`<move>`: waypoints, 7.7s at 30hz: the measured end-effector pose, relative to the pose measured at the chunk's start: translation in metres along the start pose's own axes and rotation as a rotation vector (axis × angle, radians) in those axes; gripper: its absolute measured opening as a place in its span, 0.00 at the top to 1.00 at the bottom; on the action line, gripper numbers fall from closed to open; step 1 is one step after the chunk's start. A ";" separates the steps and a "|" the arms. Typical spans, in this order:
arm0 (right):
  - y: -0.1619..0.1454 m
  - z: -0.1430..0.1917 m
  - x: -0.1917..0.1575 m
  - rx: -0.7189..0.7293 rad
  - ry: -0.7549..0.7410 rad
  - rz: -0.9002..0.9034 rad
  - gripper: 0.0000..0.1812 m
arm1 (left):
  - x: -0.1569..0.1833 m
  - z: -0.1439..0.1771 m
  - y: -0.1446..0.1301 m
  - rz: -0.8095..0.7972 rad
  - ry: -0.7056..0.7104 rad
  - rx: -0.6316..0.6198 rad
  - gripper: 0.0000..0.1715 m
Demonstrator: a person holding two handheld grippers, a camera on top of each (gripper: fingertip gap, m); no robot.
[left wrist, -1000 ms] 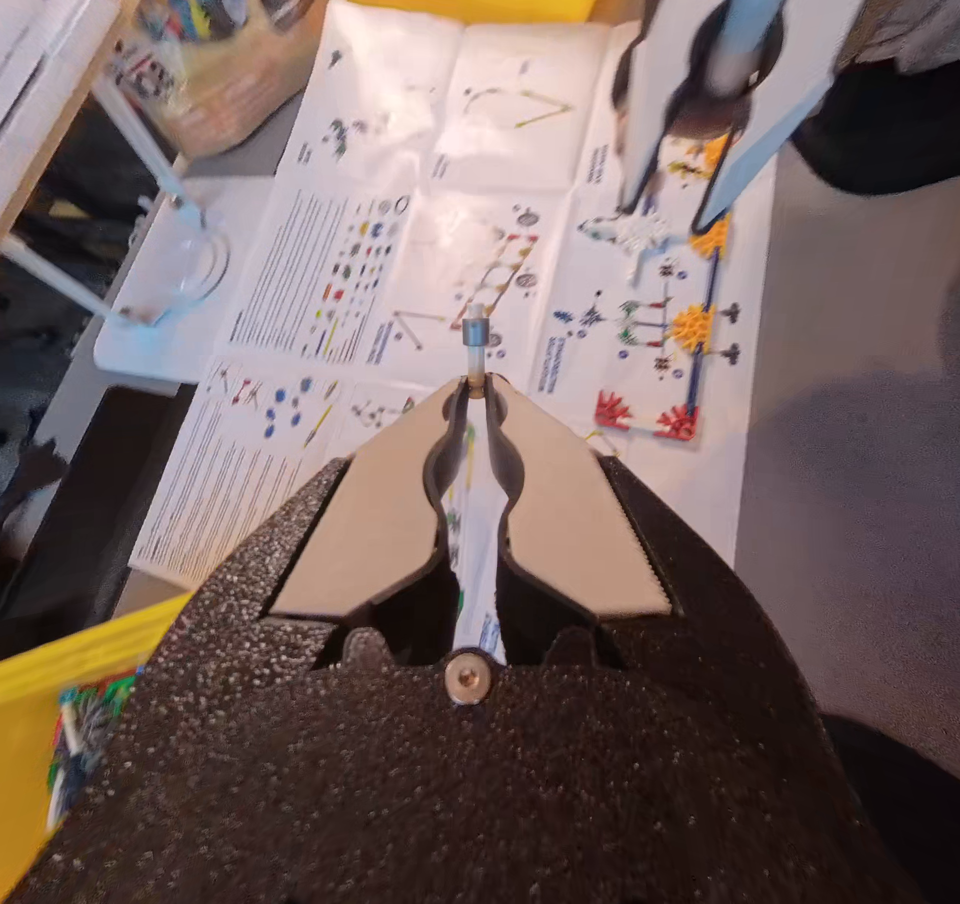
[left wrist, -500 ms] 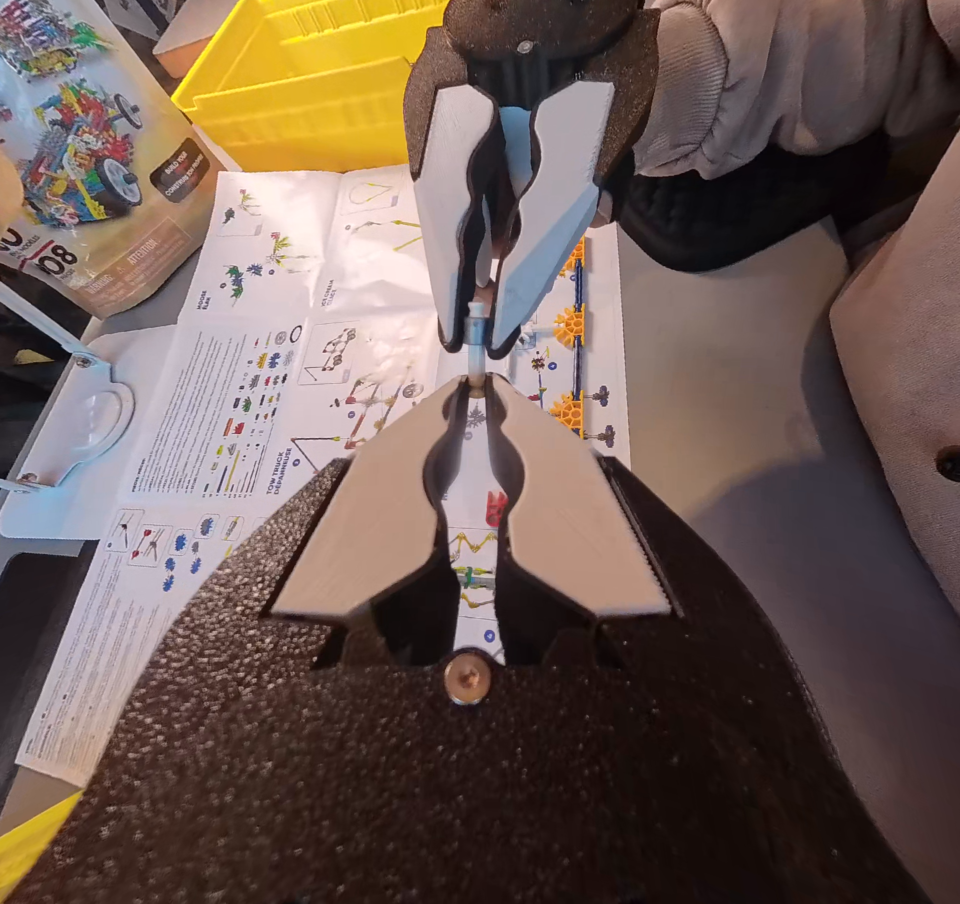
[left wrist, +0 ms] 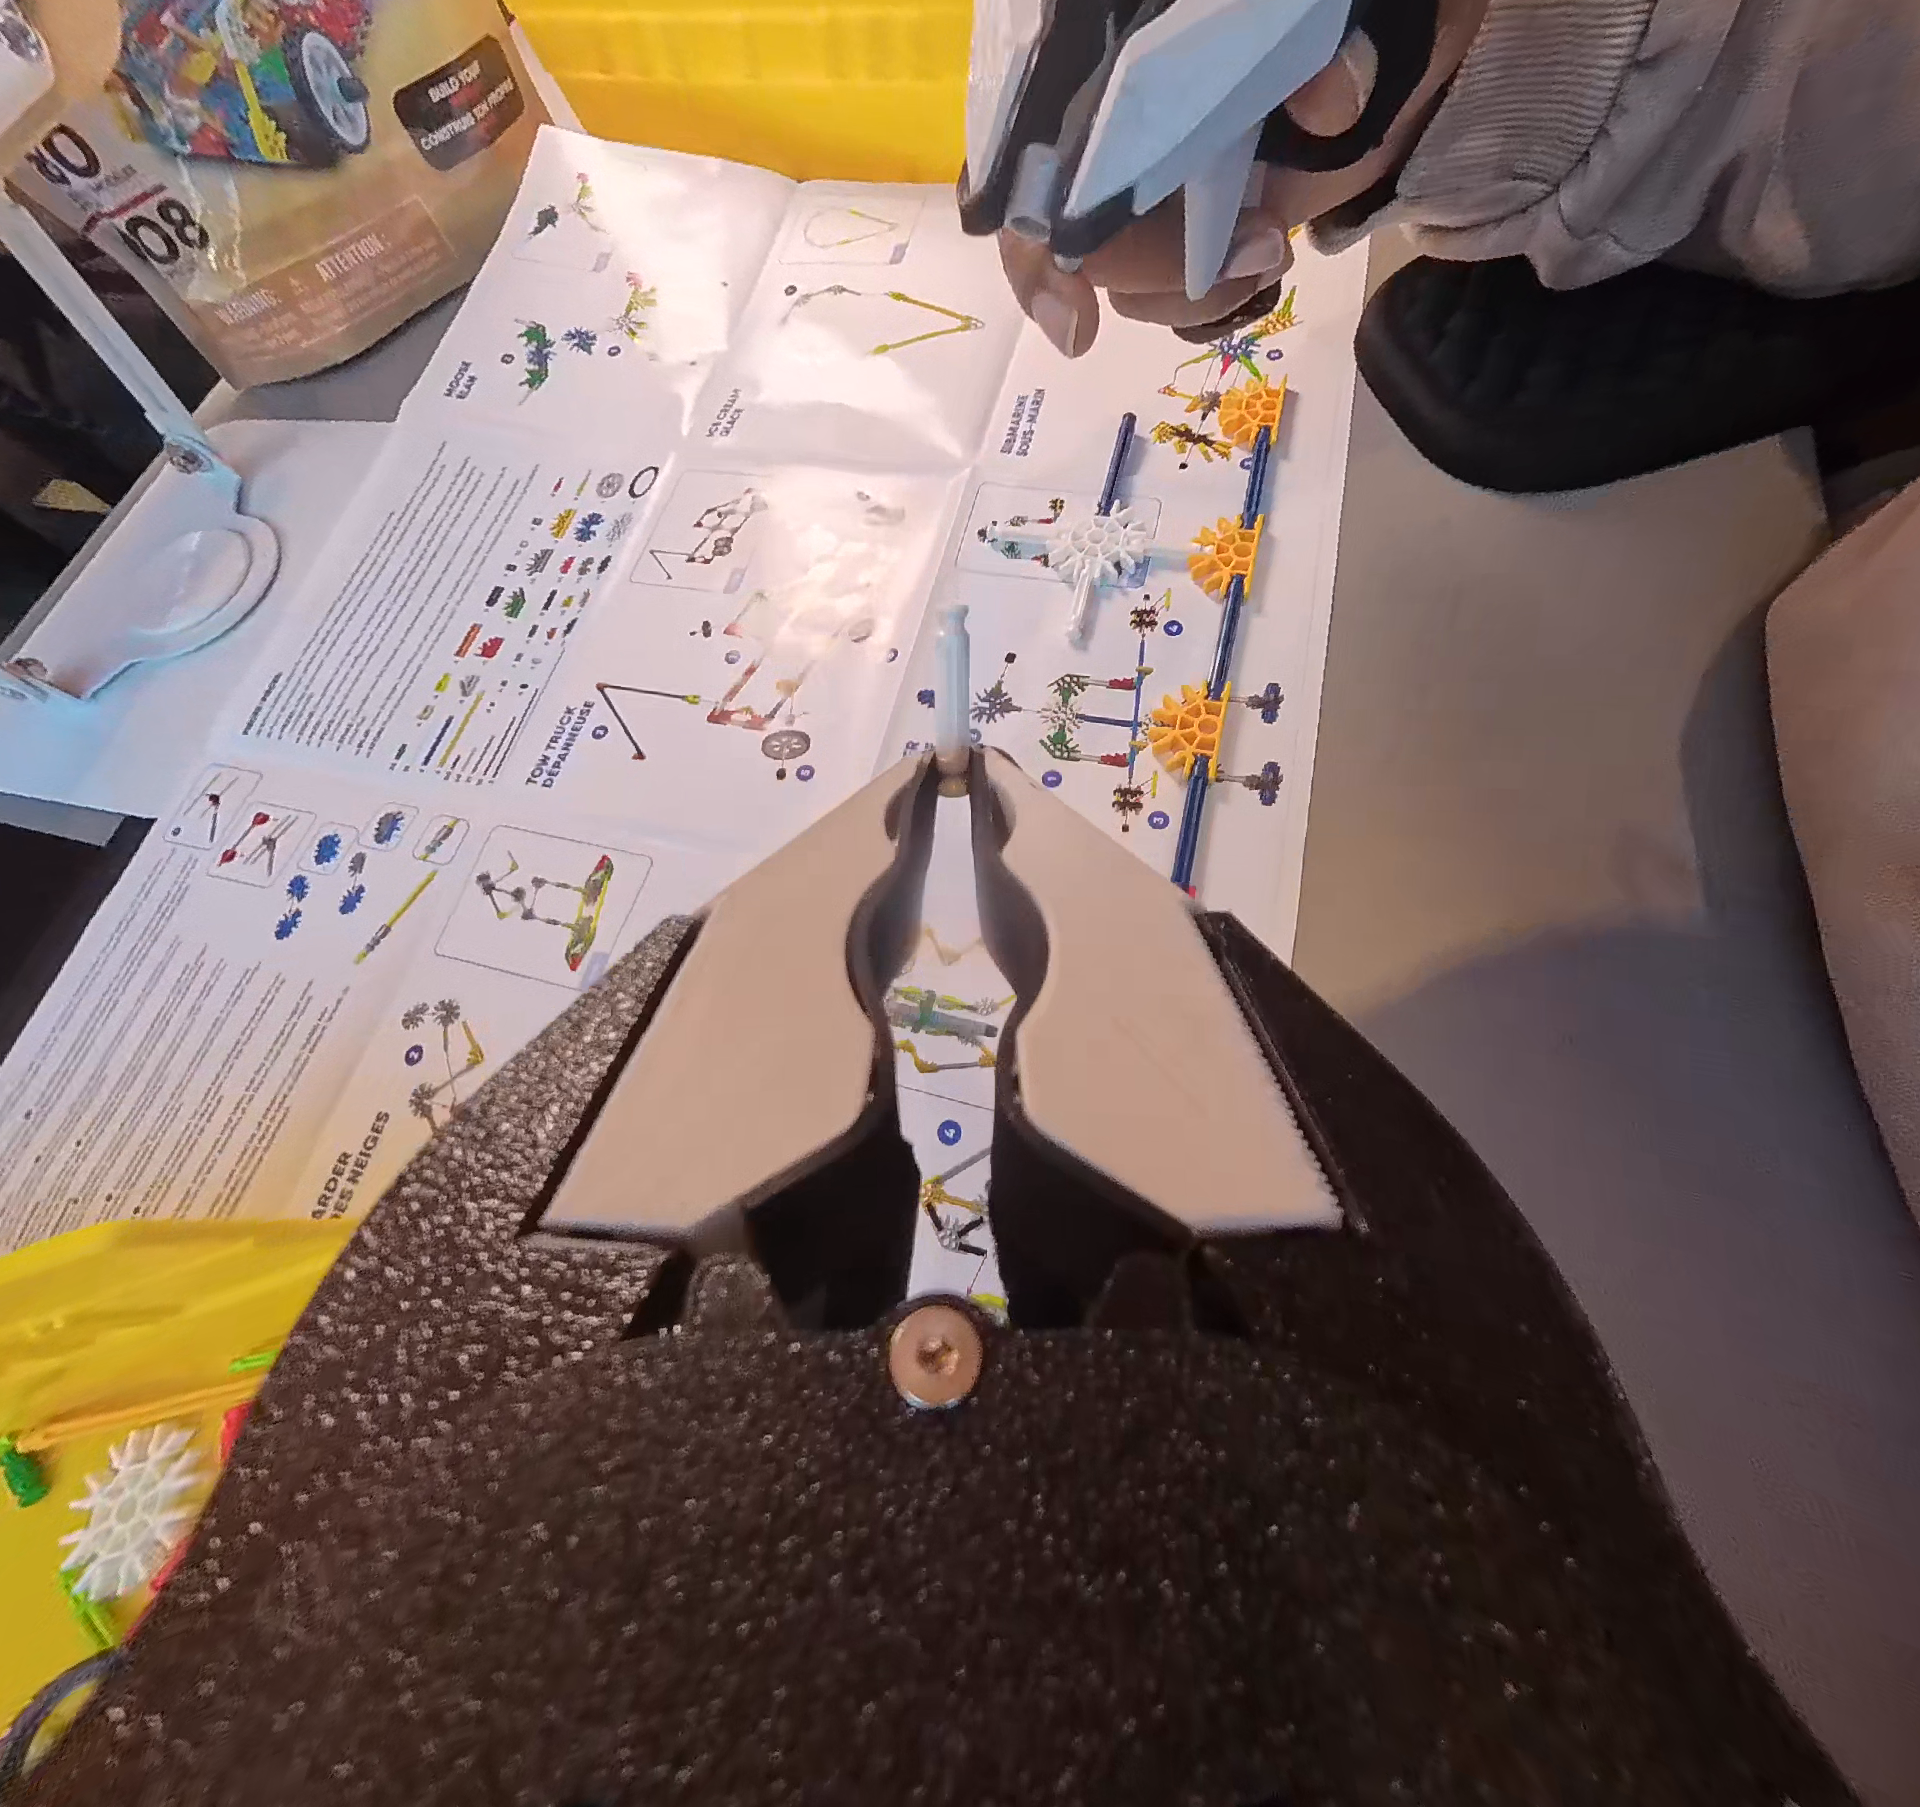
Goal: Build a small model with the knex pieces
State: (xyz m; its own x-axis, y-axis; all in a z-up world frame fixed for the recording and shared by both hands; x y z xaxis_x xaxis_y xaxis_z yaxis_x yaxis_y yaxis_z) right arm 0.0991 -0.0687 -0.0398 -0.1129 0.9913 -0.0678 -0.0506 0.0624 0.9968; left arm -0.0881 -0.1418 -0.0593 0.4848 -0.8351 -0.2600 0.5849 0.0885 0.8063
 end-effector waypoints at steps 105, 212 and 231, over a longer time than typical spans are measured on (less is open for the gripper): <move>-0.080 0.062 0.051 -0.351 -0.382 0.157 0.83 | 0.000 -0.052 -0.067 0.240 -0.024 -0.101 0.99; -0.063 0.084 0.040 -0.440 -0.382 0.008 0.85 | 0.012 -0.100 -0.018 -0.016 -0.208 -0.732 1.00; -0.080 0.092 0.055 -0.478 -0.449 0.022 0.85 | 0.011 -0.072 -0.055 0.274 -0.111 -0.280 0.84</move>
State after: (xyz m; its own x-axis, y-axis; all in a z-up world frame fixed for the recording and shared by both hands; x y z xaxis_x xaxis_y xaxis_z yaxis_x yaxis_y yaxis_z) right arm 0.1878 -0.0086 -0.1190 0.3011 0.9503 0.0798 -0.4999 0.0860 0.8618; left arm -0.0680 -0.1170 -0.1446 0.5830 -0.8123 0.0160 0.6055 0.4476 0.6581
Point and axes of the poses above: each gripper's, where its closed fingertips meet, z back along the fingers, y out of its top, x = y × z across the jaws, the point moved 8 cm from there along z, back along the fingers, and after that the axes turned 7 degrees about -z, right-handed, at the moved point
